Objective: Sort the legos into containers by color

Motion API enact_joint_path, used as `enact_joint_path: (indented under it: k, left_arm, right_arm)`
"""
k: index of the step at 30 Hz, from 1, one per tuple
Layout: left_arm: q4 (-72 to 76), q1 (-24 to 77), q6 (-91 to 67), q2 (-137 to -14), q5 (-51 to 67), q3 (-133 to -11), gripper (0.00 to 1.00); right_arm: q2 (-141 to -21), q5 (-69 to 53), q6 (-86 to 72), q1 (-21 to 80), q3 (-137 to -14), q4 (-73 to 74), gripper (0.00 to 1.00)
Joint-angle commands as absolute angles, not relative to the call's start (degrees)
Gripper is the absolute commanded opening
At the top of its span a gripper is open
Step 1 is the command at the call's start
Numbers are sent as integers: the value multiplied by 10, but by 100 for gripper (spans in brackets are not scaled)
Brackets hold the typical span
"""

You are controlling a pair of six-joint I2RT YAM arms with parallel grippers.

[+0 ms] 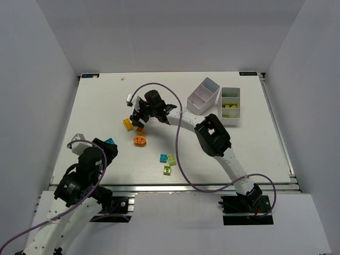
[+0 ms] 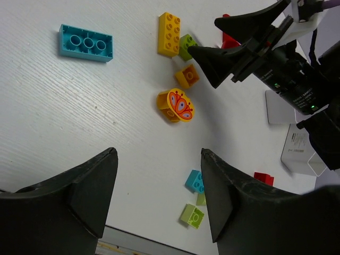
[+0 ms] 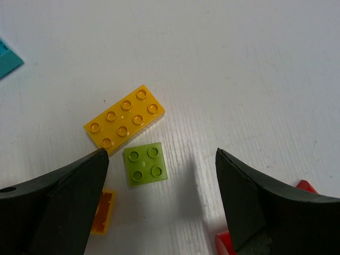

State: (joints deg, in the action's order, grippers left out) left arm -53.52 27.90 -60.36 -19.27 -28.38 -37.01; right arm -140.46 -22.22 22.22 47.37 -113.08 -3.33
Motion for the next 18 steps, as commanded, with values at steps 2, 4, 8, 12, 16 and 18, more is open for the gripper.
enact_joint_path:
  k: [2, 4, 8, 12, 16, 18]
  left_arm:
    - [-532, 277, -606, -207, -299, -382, 74]
    - [-528, 277, -604, -210, -300, -381, 74]
    - [-523, 277, -601, -215, -301, -379, 75]
    - [-516, 277, -599, -218, -302, -376, 75]
    - [-512, 277, -598, -222, -302, -375, 75]
    - [-515, 277, -596, -222, -302, -376, 75]
  right_arm:
    - [-1426, -218, 271, 481, -1167, -19, 85]
    - [-1430, -211, 281, 481, -1172, -12, 84]
    - [-1433, -202, 309, 480, -1172, -3, 81]
    - [-1439, -197, 345, 480, -1173, 13, 78]
    - [-1455, -207, 378, 480, -1194, 41, 74]
    - [-1460, -219, 386, 481, -1199, 49, 72]
